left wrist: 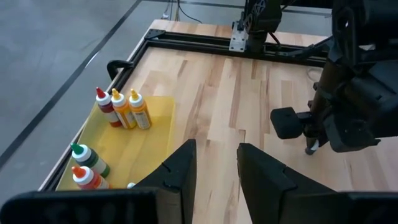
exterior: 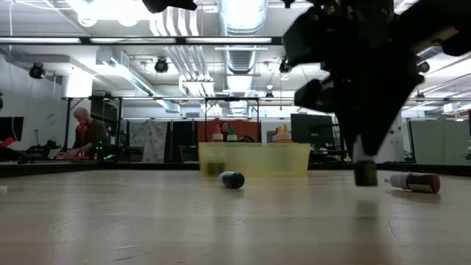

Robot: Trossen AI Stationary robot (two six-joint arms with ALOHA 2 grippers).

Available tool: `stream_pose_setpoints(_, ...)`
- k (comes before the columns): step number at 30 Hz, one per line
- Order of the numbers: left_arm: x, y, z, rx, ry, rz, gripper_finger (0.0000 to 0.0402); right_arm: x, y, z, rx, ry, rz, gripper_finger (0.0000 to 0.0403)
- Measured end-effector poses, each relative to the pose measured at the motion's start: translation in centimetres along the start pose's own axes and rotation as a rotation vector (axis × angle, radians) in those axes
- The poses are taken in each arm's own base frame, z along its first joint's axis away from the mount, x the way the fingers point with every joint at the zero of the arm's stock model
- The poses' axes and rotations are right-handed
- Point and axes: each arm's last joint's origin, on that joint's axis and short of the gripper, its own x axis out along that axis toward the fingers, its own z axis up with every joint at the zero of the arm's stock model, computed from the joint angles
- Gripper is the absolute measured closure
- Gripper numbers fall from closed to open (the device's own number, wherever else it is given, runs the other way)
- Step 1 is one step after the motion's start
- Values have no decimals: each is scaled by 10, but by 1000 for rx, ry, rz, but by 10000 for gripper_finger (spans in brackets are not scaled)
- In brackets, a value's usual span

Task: Pick & Place food coloring
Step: Put the small green food coloring bottle into the yellow bin

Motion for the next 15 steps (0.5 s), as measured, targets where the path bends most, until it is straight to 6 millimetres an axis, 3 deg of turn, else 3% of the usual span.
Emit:
stream_pose_setpoints(7, 0, 1, 0, -6, 0, 3, 312, -26, -15, 18, 45, -51, -47, 346)
stream_pose_setpoints(15, 0, 1, 0, -6, 0, 5, 312, -59, -62, 33, 174, -115, -76, 347)
